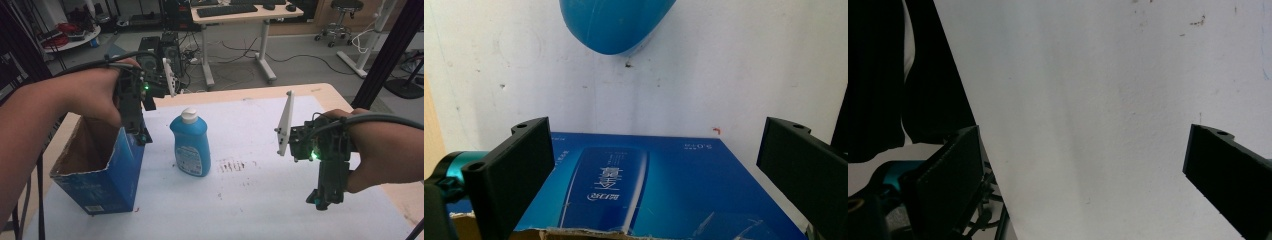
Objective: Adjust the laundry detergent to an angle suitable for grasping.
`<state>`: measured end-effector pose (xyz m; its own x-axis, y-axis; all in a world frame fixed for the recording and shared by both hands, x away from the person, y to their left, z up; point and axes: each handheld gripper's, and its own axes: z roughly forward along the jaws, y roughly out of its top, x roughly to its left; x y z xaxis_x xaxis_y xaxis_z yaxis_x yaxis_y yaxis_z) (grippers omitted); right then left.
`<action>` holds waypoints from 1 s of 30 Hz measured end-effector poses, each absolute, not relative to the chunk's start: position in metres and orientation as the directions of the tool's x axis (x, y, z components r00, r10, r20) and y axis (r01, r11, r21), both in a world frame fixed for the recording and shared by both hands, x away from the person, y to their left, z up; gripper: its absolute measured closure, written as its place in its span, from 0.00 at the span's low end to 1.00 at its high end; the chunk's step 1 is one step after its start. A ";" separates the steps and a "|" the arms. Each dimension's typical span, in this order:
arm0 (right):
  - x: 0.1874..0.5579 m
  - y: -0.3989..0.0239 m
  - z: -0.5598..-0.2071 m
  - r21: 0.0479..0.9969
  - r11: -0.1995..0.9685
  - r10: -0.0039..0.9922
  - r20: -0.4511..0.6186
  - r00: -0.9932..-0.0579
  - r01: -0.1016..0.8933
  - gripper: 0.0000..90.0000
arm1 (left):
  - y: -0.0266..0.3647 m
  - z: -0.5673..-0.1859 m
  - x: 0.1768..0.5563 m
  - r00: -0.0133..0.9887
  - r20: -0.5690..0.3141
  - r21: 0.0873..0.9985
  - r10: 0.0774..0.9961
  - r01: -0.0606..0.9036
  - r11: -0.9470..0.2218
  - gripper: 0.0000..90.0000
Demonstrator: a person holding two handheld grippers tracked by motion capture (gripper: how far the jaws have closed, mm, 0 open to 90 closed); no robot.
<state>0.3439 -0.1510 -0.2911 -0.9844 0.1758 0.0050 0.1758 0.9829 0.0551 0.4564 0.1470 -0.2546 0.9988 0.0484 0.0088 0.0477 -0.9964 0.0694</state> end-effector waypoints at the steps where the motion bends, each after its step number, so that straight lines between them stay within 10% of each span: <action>1: 0.344 -0.151 -0.291 0.055 0.982 0.179 0.007 -0.984 0.179 0.02 | 0.147 -0.255 0.456 0.999 0.009 0.068 0.046 0.046 -0.997 0.02; 30: 0.354 -0.147 -0.281 0.151 0.963 0.233 -0.054 -0.971 0.222 0.02 | 0.161 -0.228 0.425 0.998 0.023 0.061 0.060 0.058 -0.996 0.02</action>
<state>0.3540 -0.1472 -0.2806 -0.9711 0.2326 -0.0540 0.2223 0.9632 0.1513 0.4253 0.1612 -0.2281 0.9979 0.0596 0.0234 0.0580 -0.9964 0.0612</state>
